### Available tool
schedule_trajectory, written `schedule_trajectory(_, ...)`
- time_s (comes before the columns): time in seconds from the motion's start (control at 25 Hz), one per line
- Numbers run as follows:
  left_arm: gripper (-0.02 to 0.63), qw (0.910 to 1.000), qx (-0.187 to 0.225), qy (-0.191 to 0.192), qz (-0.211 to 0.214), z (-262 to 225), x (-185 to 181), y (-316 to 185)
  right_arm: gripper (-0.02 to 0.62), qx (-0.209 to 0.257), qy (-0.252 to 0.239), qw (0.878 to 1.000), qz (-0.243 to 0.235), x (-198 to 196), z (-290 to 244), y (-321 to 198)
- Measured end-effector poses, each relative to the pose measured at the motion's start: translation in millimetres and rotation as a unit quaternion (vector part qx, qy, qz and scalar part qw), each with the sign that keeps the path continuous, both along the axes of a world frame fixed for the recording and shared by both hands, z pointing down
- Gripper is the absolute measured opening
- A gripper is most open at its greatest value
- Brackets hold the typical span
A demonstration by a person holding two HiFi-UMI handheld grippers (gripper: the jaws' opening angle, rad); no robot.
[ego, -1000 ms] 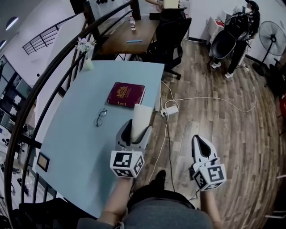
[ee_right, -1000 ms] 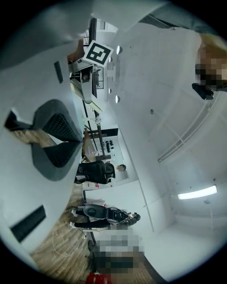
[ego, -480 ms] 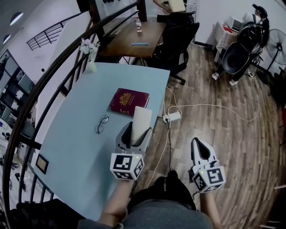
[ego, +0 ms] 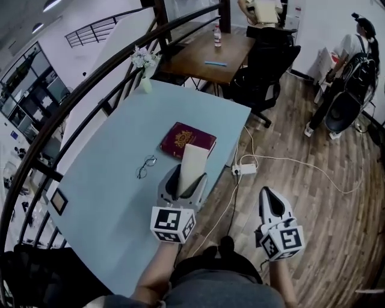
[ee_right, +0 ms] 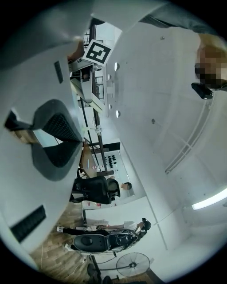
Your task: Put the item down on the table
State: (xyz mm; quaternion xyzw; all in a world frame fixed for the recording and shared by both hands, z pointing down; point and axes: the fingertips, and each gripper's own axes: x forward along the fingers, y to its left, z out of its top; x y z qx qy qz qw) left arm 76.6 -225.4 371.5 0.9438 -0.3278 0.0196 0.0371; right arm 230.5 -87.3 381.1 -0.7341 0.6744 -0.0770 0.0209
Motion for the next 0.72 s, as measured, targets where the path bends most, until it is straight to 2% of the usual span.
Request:
schedule_trajectory(0.32, 0.308, 0.996, 0.002, -0.014, -0.088, 0.2, -11.4, -20.0, 0.003, 0.001, -0.006, 0.996, -0.093, 5.5, -0.4, -50.5)
schedule_trajectory(0.72, 0.308, 0.983, -0.013, -0.039, -0.179, 13.9, -35.4, -25.4, 0.003, -0.01, -0.026, 0.98, -0.198, -12.5, 11.3, -95.6)
